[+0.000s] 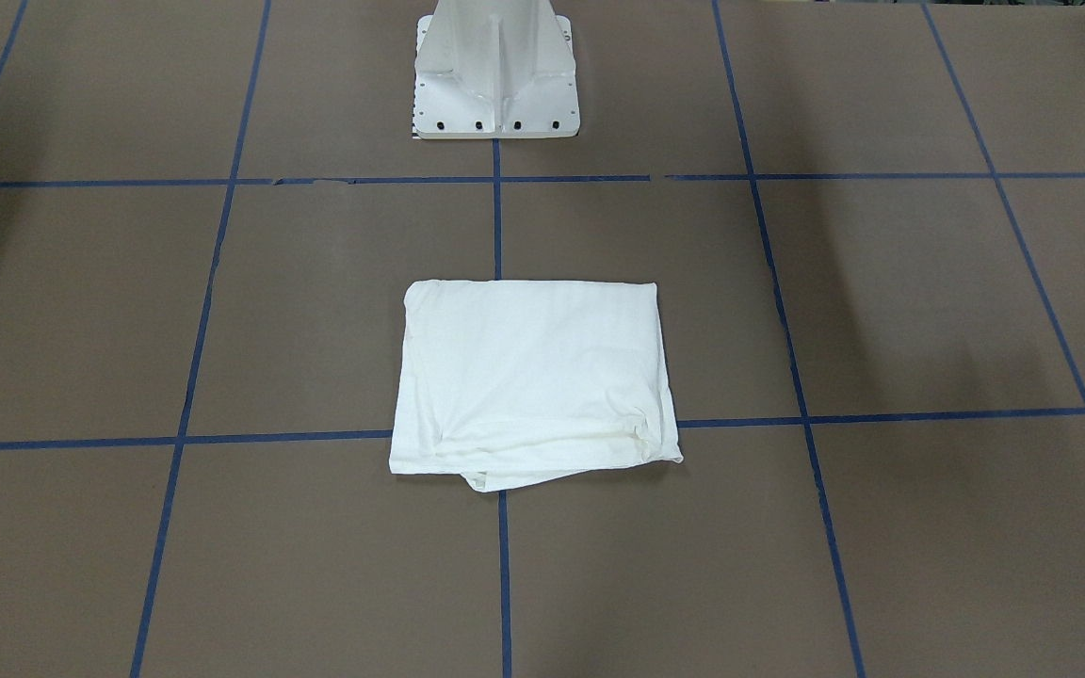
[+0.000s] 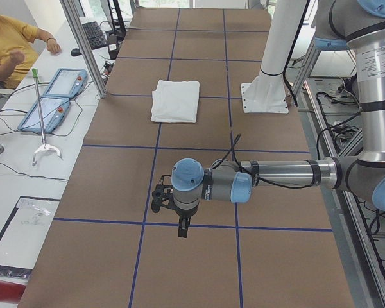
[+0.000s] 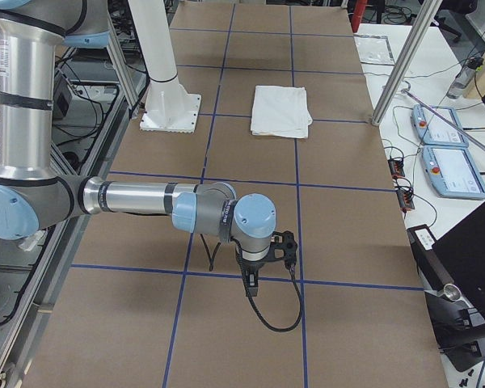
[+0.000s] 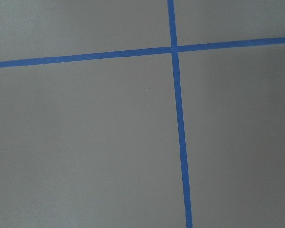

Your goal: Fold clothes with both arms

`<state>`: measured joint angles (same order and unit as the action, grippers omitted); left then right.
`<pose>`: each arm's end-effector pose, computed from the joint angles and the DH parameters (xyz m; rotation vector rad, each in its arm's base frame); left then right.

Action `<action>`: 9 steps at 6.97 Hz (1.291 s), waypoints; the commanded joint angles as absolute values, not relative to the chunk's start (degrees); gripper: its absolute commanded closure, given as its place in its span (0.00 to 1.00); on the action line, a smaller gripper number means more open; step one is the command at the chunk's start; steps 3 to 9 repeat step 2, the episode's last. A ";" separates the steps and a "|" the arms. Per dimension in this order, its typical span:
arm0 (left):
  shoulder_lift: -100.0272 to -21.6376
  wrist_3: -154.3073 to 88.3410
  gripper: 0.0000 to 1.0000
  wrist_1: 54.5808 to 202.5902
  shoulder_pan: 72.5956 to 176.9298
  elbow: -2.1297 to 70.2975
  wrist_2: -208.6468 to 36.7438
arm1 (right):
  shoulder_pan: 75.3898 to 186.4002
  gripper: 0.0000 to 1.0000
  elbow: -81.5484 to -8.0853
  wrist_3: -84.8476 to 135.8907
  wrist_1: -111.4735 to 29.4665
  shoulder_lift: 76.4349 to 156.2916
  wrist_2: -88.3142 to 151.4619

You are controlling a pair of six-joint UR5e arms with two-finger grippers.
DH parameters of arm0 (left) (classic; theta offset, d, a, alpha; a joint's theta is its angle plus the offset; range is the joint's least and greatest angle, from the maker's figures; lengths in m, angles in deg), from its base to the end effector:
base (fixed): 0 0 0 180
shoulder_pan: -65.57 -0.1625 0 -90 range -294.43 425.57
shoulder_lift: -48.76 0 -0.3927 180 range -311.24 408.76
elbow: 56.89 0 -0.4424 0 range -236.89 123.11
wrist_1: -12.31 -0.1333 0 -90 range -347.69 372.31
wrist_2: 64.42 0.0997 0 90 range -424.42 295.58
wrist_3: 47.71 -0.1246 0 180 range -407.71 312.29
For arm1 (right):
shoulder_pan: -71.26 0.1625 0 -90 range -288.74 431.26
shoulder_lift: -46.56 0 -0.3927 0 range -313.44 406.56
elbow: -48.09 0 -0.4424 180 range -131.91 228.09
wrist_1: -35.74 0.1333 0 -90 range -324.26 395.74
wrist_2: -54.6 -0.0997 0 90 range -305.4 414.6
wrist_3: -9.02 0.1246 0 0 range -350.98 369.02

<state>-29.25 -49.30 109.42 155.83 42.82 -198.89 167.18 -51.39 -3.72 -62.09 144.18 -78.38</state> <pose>-0.0481 -0.4671 0.6444 0.0925 0.7744 0.0547 0.0976 -0.4722 0.6384 0.0236 -0.7558 -0.0742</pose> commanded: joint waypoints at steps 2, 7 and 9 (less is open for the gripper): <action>-29.28 -49.30 0.00 109.43 155.83 42.96 -198.89 | 167.15 0.00 -51.40 -3.72 -62.08 144.12 -78.38; -29.28 -49.30 0.00 109.43 155.83 42.96 -198.89 | 167.15 0.00 -51.40 -3.72 -62.08 144.12 -78.38; -29.28 -49.30 0.00 109.43 155.83 42.96 -198.89 | 167.15 0.00 -51.40 -3.72 -62.08 144.12 -78.38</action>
